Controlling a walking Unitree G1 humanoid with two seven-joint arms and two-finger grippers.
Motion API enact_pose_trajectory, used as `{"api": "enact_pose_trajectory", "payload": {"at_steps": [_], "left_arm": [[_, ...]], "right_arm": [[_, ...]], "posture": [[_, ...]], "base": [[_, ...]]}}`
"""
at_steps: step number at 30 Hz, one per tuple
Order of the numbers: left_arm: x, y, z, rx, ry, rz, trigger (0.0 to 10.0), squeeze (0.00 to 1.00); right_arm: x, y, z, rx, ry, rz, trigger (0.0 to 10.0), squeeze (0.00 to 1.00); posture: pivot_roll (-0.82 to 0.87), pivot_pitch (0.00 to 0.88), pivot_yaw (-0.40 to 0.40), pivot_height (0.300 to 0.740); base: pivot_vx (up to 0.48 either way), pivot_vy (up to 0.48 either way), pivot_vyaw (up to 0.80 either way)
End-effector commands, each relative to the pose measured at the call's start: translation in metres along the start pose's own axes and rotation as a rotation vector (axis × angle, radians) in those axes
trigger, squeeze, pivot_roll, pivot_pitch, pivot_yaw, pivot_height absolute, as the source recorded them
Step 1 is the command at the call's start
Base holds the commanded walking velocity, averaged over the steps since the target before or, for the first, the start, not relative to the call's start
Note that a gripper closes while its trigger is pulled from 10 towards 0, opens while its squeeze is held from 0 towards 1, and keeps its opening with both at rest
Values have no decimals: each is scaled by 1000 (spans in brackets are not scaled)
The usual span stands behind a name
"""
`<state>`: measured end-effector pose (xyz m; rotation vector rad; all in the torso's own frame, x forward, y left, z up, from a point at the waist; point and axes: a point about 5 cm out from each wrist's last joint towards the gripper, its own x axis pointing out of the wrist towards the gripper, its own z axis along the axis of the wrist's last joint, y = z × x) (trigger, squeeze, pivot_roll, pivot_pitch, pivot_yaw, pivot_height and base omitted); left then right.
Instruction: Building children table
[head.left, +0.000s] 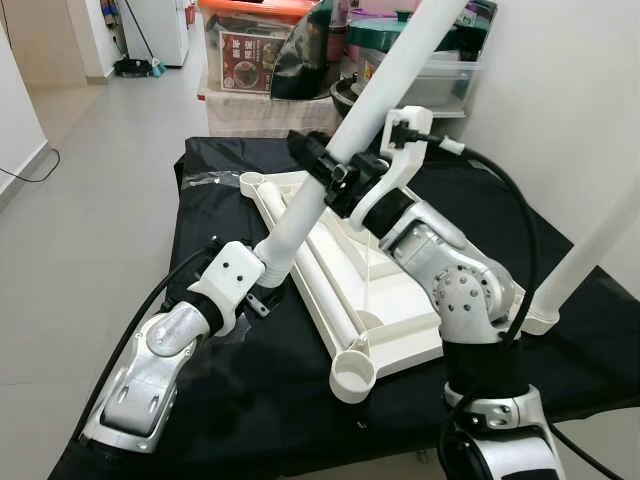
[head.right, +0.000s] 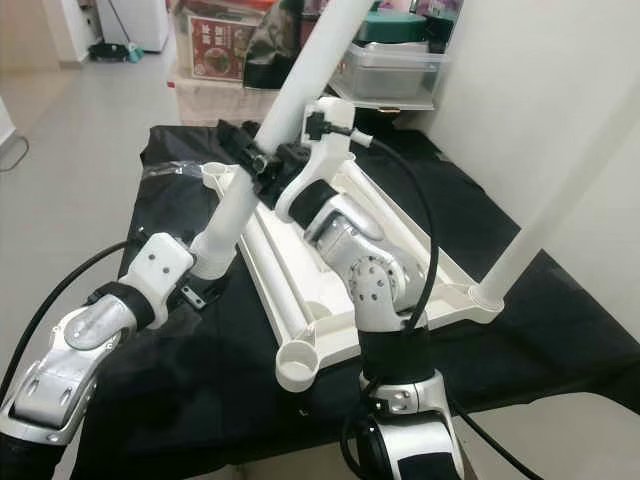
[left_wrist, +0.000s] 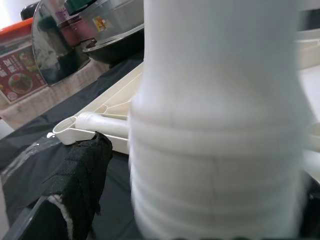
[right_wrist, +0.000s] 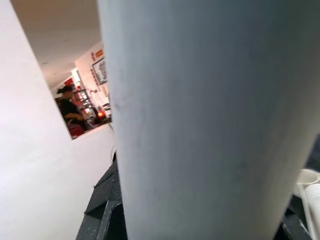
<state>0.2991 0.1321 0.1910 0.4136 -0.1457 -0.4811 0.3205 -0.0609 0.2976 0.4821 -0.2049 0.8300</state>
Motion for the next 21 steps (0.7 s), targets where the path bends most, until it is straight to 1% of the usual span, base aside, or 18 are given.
{"api": "enact_pose_trajectory", "payload": {"at_steps": [1,2,5,12,13,15,16,21], "left_arm": [[3,0,0,-24,-5,-4,10000,0],[3,0,0,-24,-5,-4,10000,0],[7,-5,6,-47,-41,-32,10000,0],[10,-8,5,-44,-36,-35,10000,0],[10,-10,3,-43,-36,-40,9843,0],[10,-10,3,-43,-36,-42,9843,0],[9,-12,2,-46,-37,-57,0,0],[7,-16,-2,-51,-29,-91,0,0]], "right_arm": [[-1,7,-2,6,4,24,0,0],[-1,7,-2,6,4,24,0,0],[-1,13,-11,6,25,31,0,0],[-3,18,-17,8,40,34,0,0],[-3,19,-17,10,39,34,0,0],[-3,19,-17,10,39,33,0,0],[-3,19,-17,10,38,33,0,0],[-3,20,-16,5,35,38,0,0]], "posture": [[40,0,-96,740],[40,0,-96,740],[38,0,-97,740],[37,0,-99,740],[36,0,-100,740],[36,0,-100,740],[36,0,-99,740],[34,0,-100,740]], "base": [[0,0,0],[0,0,0],[0,0,0],[0,0,0],[0,0,0],[0,0,0],[0,0,0],[0,0,0]]}}
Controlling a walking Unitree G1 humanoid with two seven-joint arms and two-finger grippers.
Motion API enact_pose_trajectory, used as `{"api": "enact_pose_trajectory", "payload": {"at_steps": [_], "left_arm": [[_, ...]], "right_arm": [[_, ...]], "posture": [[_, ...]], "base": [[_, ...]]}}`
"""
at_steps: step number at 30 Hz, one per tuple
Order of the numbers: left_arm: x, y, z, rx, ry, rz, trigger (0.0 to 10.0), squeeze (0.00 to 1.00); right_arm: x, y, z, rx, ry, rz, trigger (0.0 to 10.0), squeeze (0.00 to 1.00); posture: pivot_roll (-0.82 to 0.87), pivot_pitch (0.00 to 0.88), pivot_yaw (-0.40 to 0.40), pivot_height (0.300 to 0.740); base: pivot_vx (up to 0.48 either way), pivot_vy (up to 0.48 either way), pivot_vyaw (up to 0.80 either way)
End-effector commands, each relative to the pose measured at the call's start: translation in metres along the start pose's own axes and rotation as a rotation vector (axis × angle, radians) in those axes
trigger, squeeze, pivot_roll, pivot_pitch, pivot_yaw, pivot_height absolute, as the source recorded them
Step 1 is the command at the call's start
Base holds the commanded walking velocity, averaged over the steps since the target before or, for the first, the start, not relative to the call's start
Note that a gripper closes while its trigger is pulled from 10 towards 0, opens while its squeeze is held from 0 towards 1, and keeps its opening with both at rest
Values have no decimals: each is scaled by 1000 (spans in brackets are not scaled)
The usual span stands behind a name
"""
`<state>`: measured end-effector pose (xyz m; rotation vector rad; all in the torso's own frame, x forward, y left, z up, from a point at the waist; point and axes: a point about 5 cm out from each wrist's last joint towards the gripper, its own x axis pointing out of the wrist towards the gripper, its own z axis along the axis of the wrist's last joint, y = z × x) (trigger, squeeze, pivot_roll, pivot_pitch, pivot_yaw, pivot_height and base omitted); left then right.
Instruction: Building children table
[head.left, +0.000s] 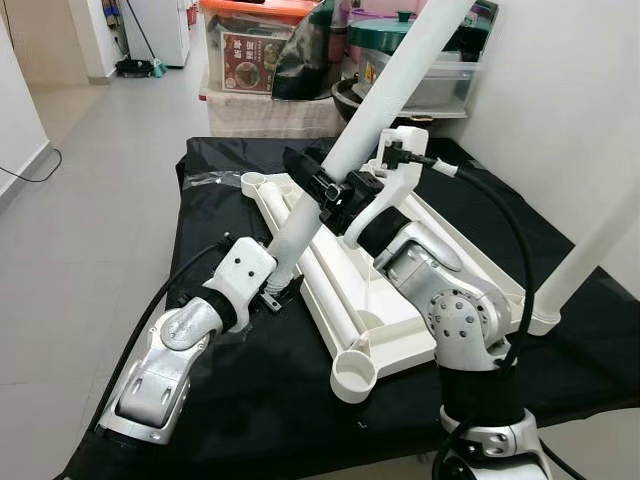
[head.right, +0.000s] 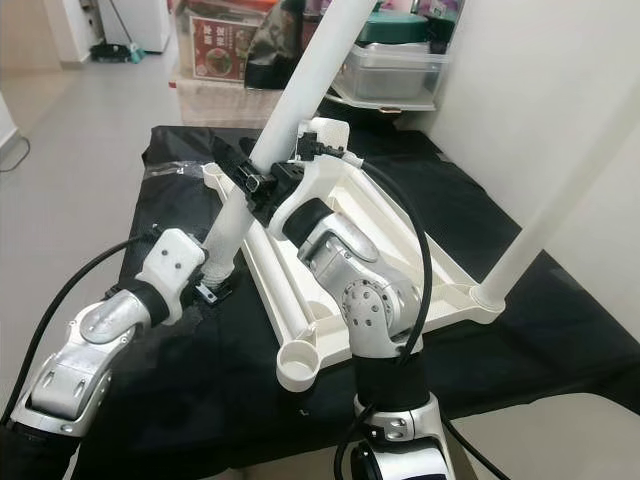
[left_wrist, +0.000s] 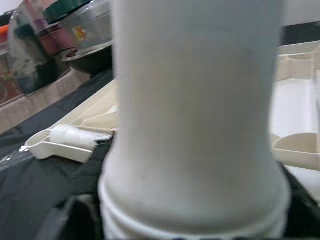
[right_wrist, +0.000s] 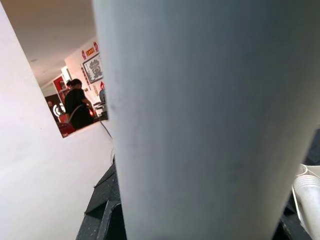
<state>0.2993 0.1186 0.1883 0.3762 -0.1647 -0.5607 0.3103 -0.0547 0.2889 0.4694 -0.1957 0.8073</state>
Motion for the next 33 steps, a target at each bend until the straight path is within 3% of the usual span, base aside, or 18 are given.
{"api": "enact_pose_trajectory", "payload": {"at_steps": [1,11,12,14,15,19,20,21,23,27,33], "left_arm": [[0,-5,-5,-18,12,-24,0,0],[2,-7,-7,-17,37,-20,0,0],[2,-8,-7,-13,42,-22,0,0],[2,-8,-8,-10,44,-23,0,0],[2,-8,-8,-9,47,-26,10000,0],[-3,-12,-4,-2,20,-102,10000,0],[-6,-13,-3,2,10,-129,10000,0],[-8,-13,-2,14,3,-147,10000,0],[-10,-13,-2,22,-1,-155,10000,0],[-24,-19,-2,24,-12,-244,10000,0],[-31,-26,1,7,-26,-310,10000,0]], "right_arm": [[2,13,-4,13,26,68,0,0],[2,17,-6,-13,46,90,0,0],[2,17,-7,-13,52,92,10000,0],[2,17,-7,-13,56,93,10000,0],[2,17,-8,-9,59,95,10000,1000],[1,15,-6,-22,54,118,10000,1000],[-1,16,-4,-20,41,153,10000,565],[-3,17,-2,-16,29,187,10000,0],[-4,17,-1,-13,21,209,10000,0],[-18,19,-4,24,42,370,10000,0],[-23,22,-8,35,64,447,10000,0]], "posture": [[33,0,-100,740],[34,0,-102,740],[34,0,-102,740],[34,0,-102,740],[34,0,-102,740],[37,0,-103,740],[39,0,-103,740],[39,0,-103,740],[39,0,-103,740],[49,0,-108,740],[57,0,-114,740]], "base": [[0,0,0],[0,0,0],[0,0,0],[0,0,0],[0,0,0],[0,0,0],[0,0,0],[0,0,0],[0,0,0],[0,0,0],[0,0,0]]}}
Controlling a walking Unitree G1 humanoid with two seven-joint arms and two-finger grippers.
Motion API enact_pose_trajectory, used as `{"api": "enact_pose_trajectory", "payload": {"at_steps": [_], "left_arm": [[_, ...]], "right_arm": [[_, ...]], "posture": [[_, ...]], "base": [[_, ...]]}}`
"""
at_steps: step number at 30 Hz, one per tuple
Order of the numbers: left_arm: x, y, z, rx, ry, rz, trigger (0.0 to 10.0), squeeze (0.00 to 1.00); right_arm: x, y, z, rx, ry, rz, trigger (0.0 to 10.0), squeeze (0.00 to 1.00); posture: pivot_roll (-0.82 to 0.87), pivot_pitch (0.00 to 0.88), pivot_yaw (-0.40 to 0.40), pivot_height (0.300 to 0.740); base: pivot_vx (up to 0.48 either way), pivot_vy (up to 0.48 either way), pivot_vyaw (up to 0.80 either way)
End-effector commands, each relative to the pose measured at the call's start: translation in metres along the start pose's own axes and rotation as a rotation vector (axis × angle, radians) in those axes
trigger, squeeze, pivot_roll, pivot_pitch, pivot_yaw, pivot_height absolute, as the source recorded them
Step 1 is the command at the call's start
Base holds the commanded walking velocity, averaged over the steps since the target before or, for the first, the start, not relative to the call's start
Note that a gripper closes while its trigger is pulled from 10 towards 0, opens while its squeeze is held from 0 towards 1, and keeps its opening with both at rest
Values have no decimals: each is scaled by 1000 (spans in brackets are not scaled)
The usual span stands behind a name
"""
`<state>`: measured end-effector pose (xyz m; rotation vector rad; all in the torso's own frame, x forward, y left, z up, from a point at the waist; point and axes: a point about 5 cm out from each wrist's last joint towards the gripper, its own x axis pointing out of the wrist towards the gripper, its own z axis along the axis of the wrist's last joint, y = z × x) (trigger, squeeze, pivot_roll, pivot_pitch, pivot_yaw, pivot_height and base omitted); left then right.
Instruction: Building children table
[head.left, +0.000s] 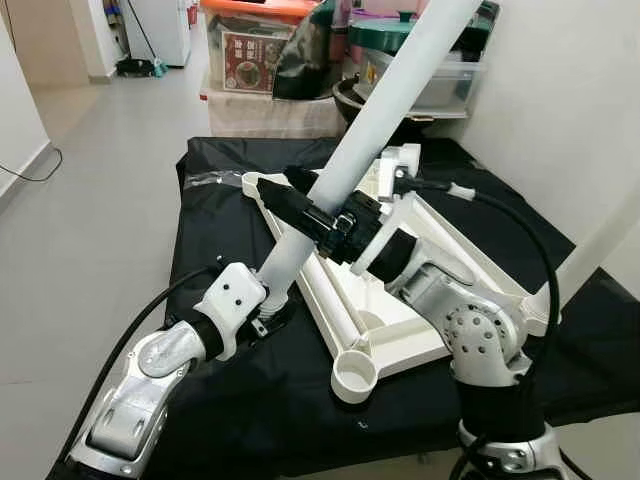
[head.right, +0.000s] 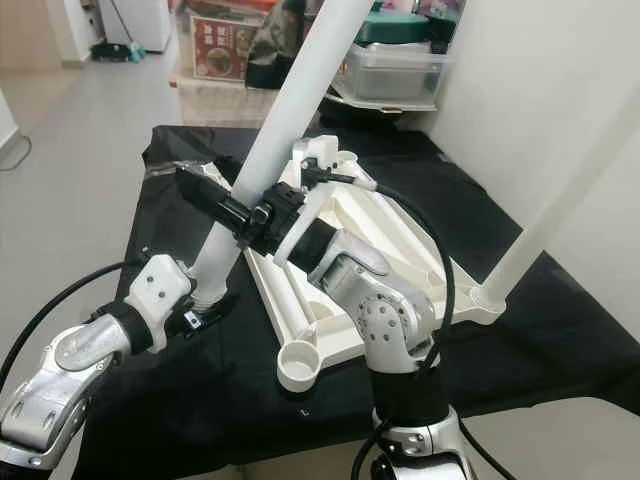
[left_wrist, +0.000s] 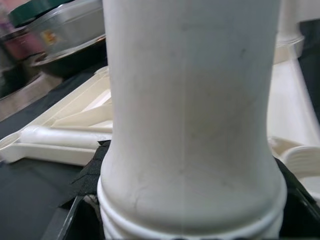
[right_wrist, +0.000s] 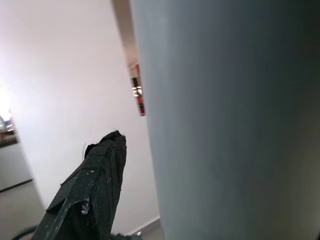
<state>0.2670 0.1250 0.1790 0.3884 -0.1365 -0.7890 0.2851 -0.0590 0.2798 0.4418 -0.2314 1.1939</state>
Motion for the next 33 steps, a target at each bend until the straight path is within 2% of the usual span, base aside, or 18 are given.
{"api": "enact_pose_trajectory", "payload": {"at_steps": [1,6,7,8,9,10,11,23,24,25,33], "left_arm": [[1,-15,5,8,-15,-107,10000,0],[-1,-21,10,-8,-36,-150,10000,0],[-2,-22,10,-12,-37,-160,10000,0],[-2,-23,11,-15,-38,-168,10000,0],[-3,-24,11,-18,-39,-179,10000,0],[-3,-24,11,-18,-39,-179,10000,0],[-4,-26,11,-21,-39,-192,10000,0],[-12,-29,5,-28,-9,-242,10000,0],[-13,-28,5,-27,-11,-237,10000,39],[-13,-27,5,-40,-23,-228,10000,1000],[-17,-11,6,-93,-47,-145,10000,1000]], "right_arm": [[3,10,-5,10,20,87,10000,0],[2,8,-11,12,28,105,10000,0],[2,7,-12,8,27,104,5137,0],[1,6,-13,6,26,103,5137,0],[1,5,-13,-2,27,99,3216,0],[1,5,-13,-2,27,99,3216,0],[0,4,-14,-10,27,92,0,0],[-7,-3,-16,-36,13,76,0,0],[-7,-4,-16,-37,11,74,0,0],[-7,-4,-16,-38,9,73,0,0],[-11,-9,-15,-60,1,30,0,0]], "posture": [[57,0,-114,740],[65,0,-117,740],[67,0,-117,740],[67,0,-117,740],[65,0,-115,740],[65,0,-115,740],[65,0,-115,740],[66,0,-108,740],[65,0,-106,740],[65,0,-106,740],[61,0,-103,740]], "base": [[0,0,0],[0,0,0],[0,0,0],[0,0,0],[0,0,0],[0,0,0],[0,0,0],[0,0,0],[0,0,0],[0,0,0],[0,0,0]]}}
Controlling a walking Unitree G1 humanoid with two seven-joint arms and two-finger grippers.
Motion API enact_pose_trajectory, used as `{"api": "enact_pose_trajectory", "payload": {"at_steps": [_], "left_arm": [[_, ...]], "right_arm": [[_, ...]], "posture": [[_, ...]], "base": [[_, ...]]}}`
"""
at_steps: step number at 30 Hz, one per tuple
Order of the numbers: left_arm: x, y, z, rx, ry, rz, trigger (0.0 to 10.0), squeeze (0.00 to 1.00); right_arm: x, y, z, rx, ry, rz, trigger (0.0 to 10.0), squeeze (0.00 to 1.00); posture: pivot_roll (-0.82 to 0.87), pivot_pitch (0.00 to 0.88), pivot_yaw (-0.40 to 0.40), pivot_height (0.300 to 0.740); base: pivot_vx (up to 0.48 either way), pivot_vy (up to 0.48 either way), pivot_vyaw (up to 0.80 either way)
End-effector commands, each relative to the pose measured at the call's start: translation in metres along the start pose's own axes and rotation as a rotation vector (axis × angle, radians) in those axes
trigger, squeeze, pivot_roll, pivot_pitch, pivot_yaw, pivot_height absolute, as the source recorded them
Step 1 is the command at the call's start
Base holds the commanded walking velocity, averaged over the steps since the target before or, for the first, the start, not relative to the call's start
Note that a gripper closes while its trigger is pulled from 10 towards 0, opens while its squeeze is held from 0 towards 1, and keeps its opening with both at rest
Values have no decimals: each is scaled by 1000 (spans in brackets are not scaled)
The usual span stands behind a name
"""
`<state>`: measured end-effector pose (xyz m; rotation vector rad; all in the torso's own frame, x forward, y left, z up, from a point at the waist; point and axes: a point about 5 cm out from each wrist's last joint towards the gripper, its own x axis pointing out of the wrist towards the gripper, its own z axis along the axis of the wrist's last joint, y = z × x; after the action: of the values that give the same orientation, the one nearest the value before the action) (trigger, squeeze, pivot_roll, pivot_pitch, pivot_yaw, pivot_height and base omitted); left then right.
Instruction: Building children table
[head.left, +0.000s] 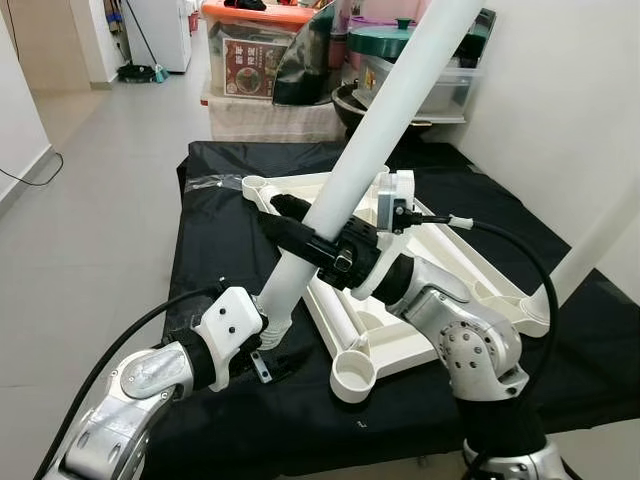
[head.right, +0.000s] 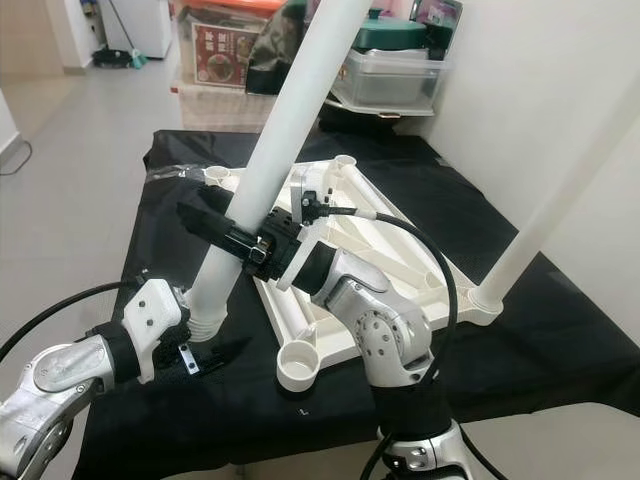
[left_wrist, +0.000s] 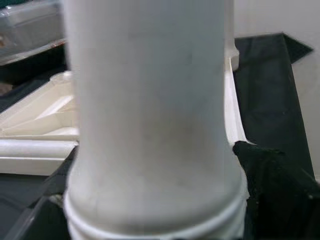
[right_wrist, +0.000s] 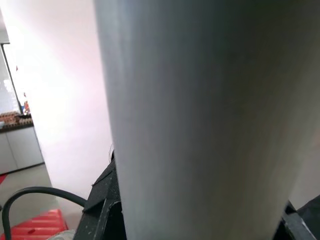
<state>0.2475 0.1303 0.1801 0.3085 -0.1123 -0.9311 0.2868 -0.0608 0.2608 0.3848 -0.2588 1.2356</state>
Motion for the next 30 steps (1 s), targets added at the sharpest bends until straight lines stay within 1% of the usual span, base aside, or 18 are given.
{"api": "enact_pose_trajectory", "payload": {"at_steps": [1,4,7,8,9,10,11,13,14,16,17,19,20,21,24,25,27,30], "left_arm": [[-1,0,2,-17,-20,4,10000,1000],[-8,5,5,-42,-36,46,10000,1000],[-10,6,5,-48,-39,52,10000,1000],[-15,10,6,-51,-39,95,10000,1000],[-15,10,6,-51,-39,95,10000,1000],[-19,14,6,-51,-39,126,10000,1000],[-24,17,7,-60,-44,156,10000,0],[-24,17,7,-60,-44,156,10000,0],[-29,18,8,-69,-50,184,10000,0],[-29,18,8,-69,-50,184,10000,0],[-34,18,7,-79,-49,211,10000,0],[-34,18,7,-79,-49,211,10000,0],[-38,19,5,-90,-45,250,10000,0],[-38,19,5,-90,-45,250,10000,0],[-50,29,-5,-114,-13,443,10000,0],[-50,29,-5,-114,-13,443,10000,0],[-56,34,-9,-114,12,537,10000,0],[-59,35,-9,-115,18,560,10000,0]], "right_arm": [[-3,-4,2,-17,-12,-30,0,0],[-11,-12,6,-48,1,-71,0,0],[-12,-13,7,-56,4,-78,0,0],[-20,-19,11,-75,20,-99,0,0],[-20,-19,11,-75,20,-99,0,0],[-26,-23,14,-88,31,-113,0,0],[-34,-27,17,-110,57,-129,0,0],[-34,-27,17,-110,57,-129,0,0],[-44,-31,20,-133,93,-143,0,0],[-44,-31,20,-133,93,-143,0,0],[-52,-34,22,-157,132,-159,0,0],[-52,-34,22,-157,132,-159,0,0],[-58,-36,23,-180,160,-182,0,0],[-58,-36,23,-180,160,-182,0,0],[-68,-31,14,-242,214,-242,0,0],[-68,-31,14,-242,214,-242,0,0],[-72,-23,3,-252,249,-244,0,0],[-74,-20,0,-257,266,-235,0,0]], "posture": [[61,0,-103,740],[58,0,-105,740],[57,0,-105,740],[59,0,-112,740],[59,0,-112,740],[59,0,-112,740],[58,0,-116,740],[58,0,-116,740],[57,0,-122,740],[57,0,-122,740],[55,0,-121,740],[55,0,-121,740],[55,0,-122,740],[55,0,-122,740],[61,0,-127,740],[61,0,-127,740],[64,0,-128,740],[64,0,-128,740]], "base": [[0,0,0],[0,0,0],[0,0,0],[0,0,0],[0,0,0],[0,0,0],[0,0,0],[0,0,0],[0,0,0],[0,0,0],[0,0,0],[0,0,0],[0,0,0],[0,0,0],[0,0,0],[0,0,0],[0,0,0],[0,0,0]]}}
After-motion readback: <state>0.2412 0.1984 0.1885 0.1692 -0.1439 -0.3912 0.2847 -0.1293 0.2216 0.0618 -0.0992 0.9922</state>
